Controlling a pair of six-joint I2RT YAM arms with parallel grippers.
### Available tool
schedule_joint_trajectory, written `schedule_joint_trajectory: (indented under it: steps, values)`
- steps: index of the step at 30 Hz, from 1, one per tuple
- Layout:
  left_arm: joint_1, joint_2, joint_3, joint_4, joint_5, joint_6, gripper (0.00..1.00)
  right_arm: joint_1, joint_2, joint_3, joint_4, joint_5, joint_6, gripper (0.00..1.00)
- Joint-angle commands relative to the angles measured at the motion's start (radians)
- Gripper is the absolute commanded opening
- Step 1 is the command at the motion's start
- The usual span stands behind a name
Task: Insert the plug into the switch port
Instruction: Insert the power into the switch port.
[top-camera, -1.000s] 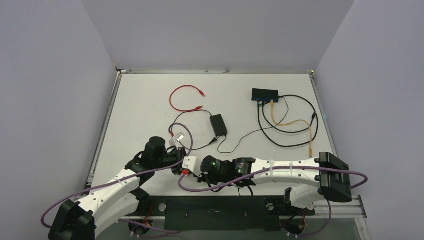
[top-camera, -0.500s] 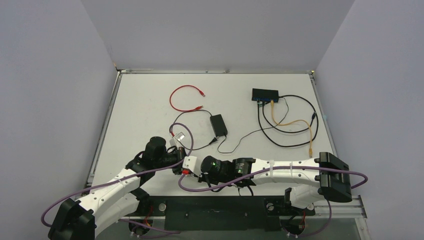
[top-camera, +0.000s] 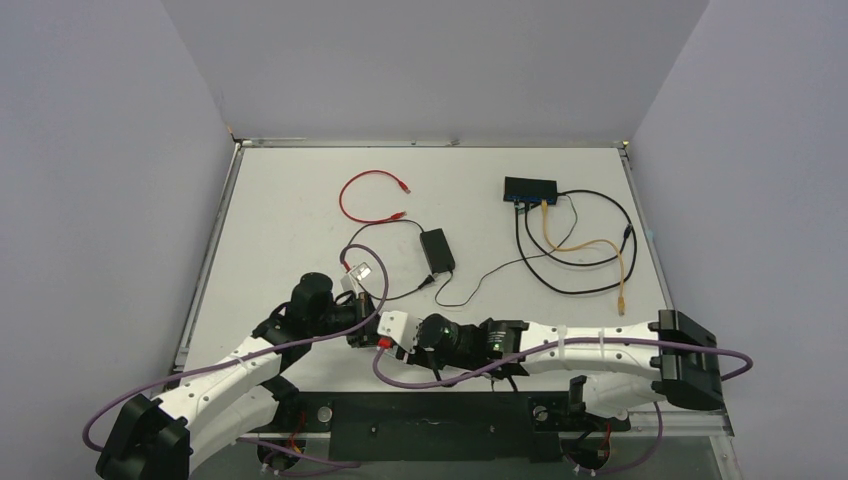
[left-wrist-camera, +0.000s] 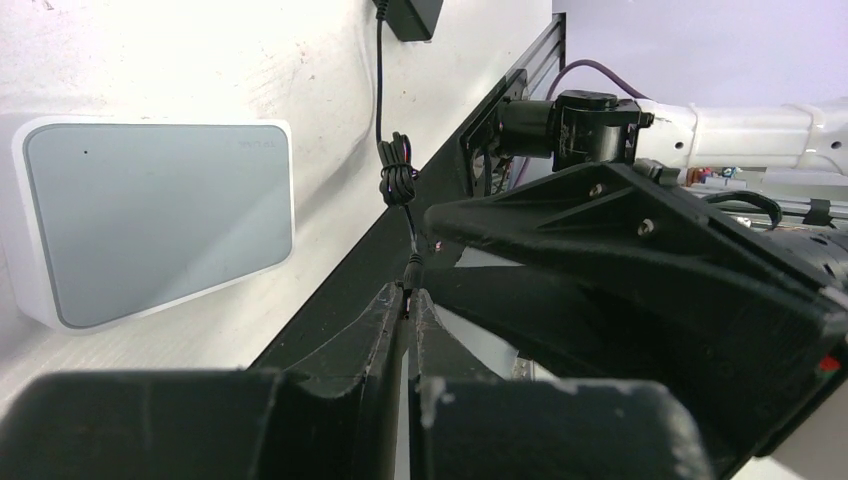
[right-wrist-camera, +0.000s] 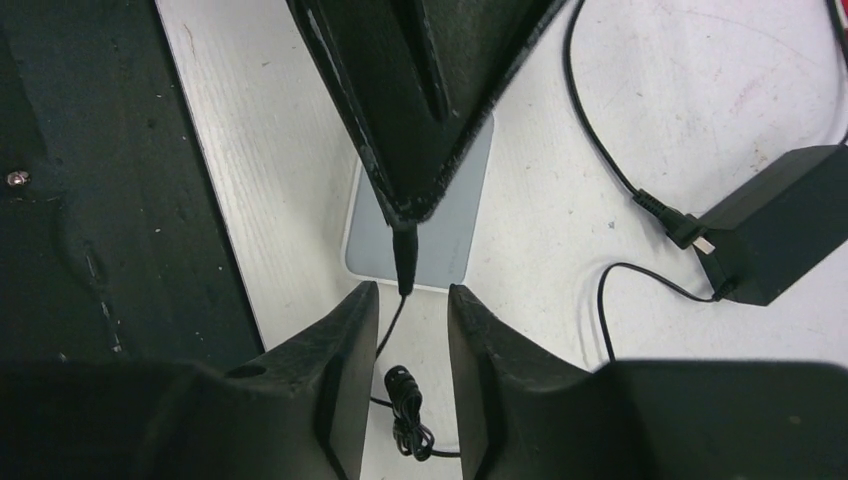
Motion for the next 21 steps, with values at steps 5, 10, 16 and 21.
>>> schedule_joint_trajectory:
  steps: [5, 10, 16, 21]
  values:
    - [-0.005, 0.014, 0.004, 0.088, 0.033, 0.001, 0.0, -0.006, -0.298, -0.165, 0.265, 0.13, 0.015, 0.3]
    - [-0.005, 0.025, 0.008, 0.095, 0.039, 0.008, 0.0, -0.015, -0.454, -0.255, 0.342, 0.231, 0.034, 0.3]
    - [-0.005, 0.038, 0.013, 0.105, 0.043, 0.016, 0.0, -0.058, -0.543, -0.32, 0.366, 0.247, 0.143, 0.49]
    - [-0.005, 0.04, 0.015, 0.125, 0.04, 0.005, 0.0, -0.109, -0.592, -0.366, 0.396, 0.099, 0.189, 0.62]
